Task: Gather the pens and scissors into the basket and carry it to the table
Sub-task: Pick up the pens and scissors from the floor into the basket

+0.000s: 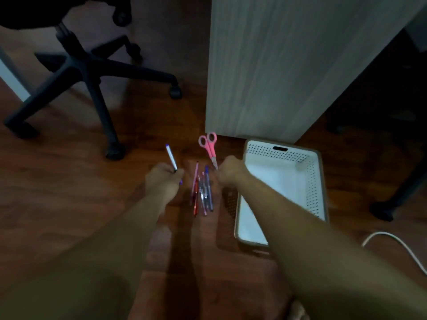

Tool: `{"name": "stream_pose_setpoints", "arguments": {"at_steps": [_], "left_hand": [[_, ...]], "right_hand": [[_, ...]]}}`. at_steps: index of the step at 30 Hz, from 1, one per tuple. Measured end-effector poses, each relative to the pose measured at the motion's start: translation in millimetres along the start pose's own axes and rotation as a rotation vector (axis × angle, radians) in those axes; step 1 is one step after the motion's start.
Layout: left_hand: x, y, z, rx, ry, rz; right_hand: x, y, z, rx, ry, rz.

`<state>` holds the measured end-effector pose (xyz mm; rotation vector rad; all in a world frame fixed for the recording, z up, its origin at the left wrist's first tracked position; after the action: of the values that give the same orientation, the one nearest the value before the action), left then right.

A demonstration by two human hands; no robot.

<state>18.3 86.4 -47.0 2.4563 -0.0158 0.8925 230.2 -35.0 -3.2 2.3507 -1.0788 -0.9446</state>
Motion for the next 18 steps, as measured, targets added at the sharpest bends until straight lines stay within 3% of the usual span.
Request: {"name": "stream_pose_setpoints", "arguments": {"at_steps": [3, 9, 14, 18], "left_hand": [[78, 26, 11, -0.019, 0.097, 0.134], [160, 81, 69, -0.159, 0.012, 0.264], [166, 116, 144, -0.394, -0.121, 0.309], [141, 126, 179, -0.466, -0.258, 0.286]], "right_hand": [[1, 19, -68, -0.103, -0.009, 0.057], [44, 47, -168, -0.013, 0.112, 0.1], [134, 37, -146, -0.05, 0.102, 0.186], [210, 21, -93, -0.016, -0.009, 0.29]]}}
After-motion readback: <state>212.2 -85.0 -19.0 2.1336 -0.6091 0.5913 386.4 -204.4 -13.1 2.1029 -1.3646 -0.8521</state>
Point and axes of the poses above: each hand's wrist, its own y-axis away from the middle knuckle, its own z-axis out of the palm, x = y × z, the point moved 10 cm from there along -y, towards the middle knuckle, and after that the axes turned 7 degrees about -y, right-handed, at the moved point
